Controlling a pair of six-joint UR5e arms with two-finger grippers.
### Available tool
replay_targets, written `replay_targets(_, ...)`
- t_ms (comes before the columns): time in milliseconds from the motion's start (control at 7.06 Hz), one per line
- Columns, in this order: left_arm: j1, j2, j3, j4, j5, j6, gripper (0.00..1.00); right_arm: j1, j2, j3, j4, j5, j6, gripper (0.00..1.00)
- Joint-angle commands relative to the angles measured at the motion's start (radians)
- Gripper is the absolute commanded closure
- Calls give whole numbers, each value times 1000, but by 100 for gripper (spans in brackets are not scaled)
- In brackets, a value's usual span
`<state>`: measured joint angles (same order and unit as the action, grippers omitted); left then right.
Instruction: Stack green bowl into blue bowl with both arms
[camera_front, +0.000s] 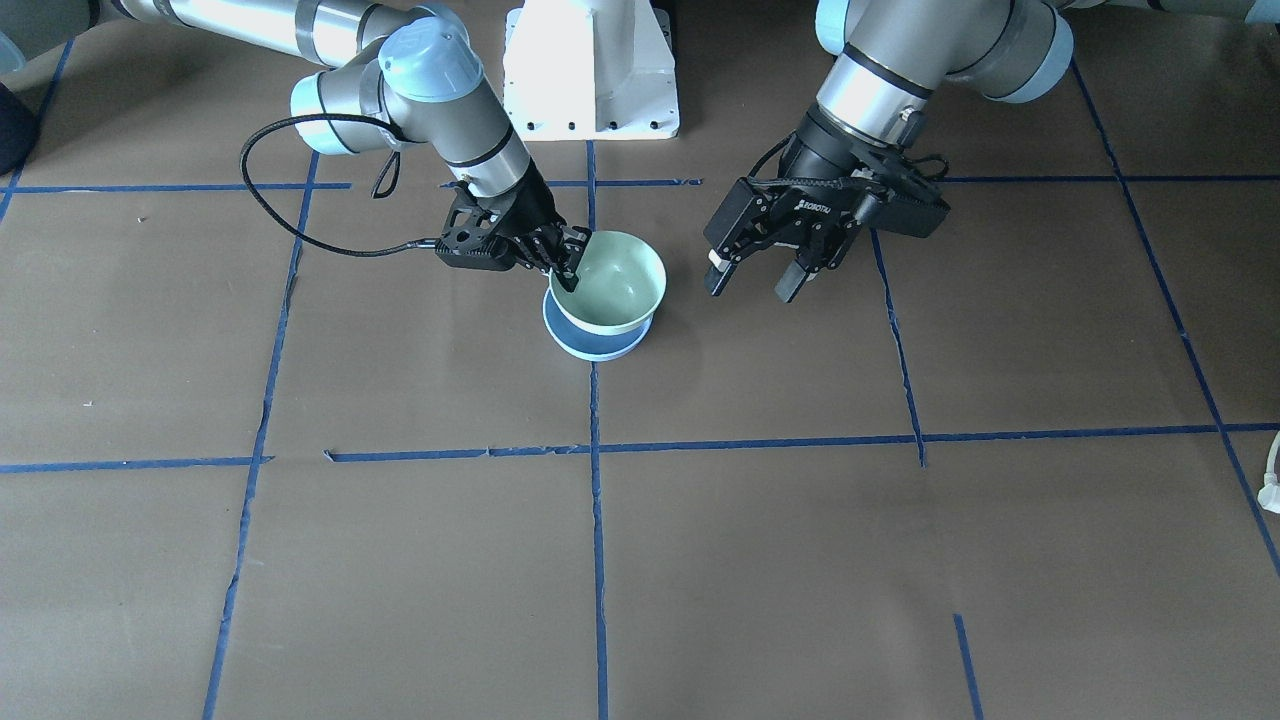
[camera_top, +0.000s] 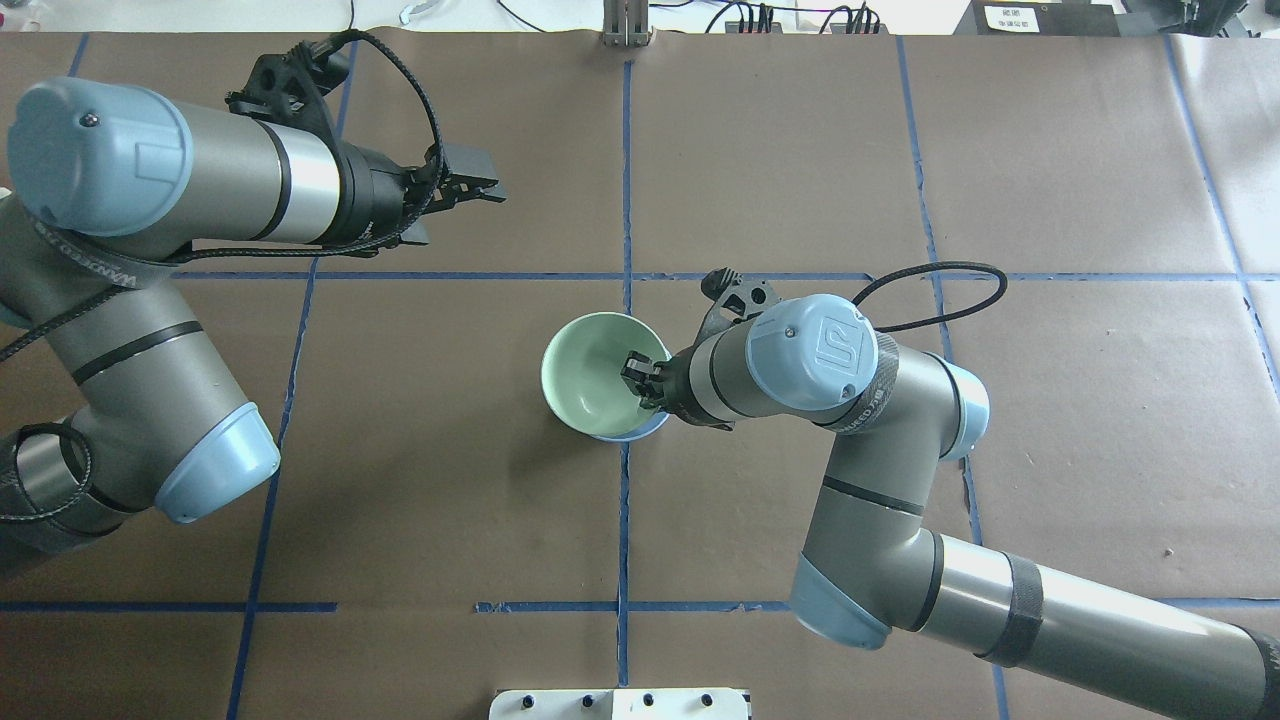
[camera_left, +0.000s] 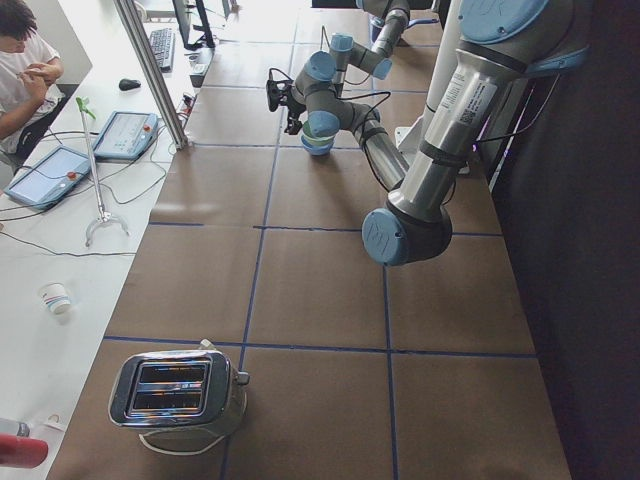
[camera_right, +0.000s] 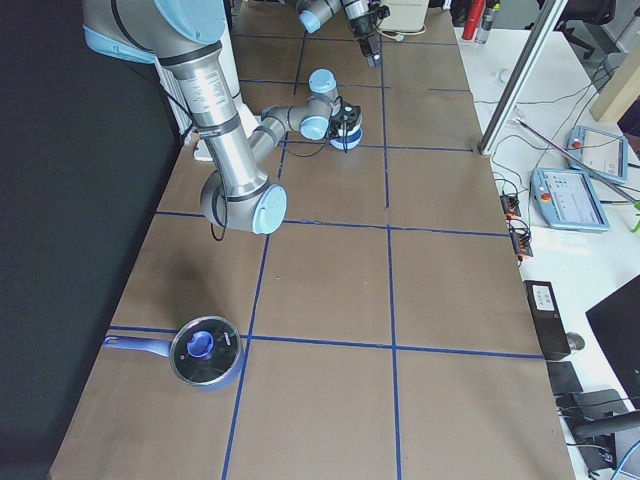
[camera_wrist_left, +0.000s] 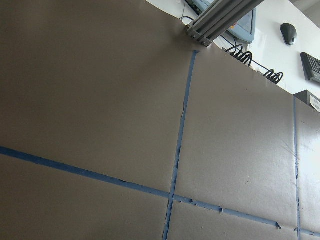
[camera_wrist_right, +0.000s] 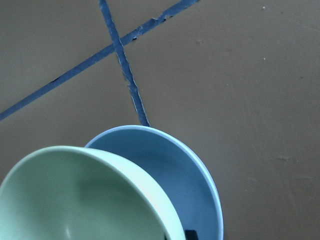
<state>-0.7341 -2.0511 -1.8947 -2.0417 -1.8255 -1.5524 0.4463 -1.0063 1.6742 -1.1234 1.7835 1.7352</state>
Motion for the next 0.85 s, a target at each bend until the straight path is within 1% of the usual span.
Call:
replay_targets(0,-1,0,-1,0,0,0,0,0,0,-2,1,-10,3,100)
replay_targets(142,-1,0,-1,0,0,0,0,0,0,-7,1,-10,3,100)
replay_targets(283,-1,0,-1,0,0,0,0,0,-9,-14,1,-10,-12,71)
replay_targets(425,-1,0,-1,2,0,0,0,-1,-24,-24,4,-6,-23,1)
replay_targets(567,1,9,3,0,0,3,0,5,-32,-15,5,4,-23,0)
replay_targets(708,4,9,11,0,0,2,0,17,-94,69,5,20,-29,0)
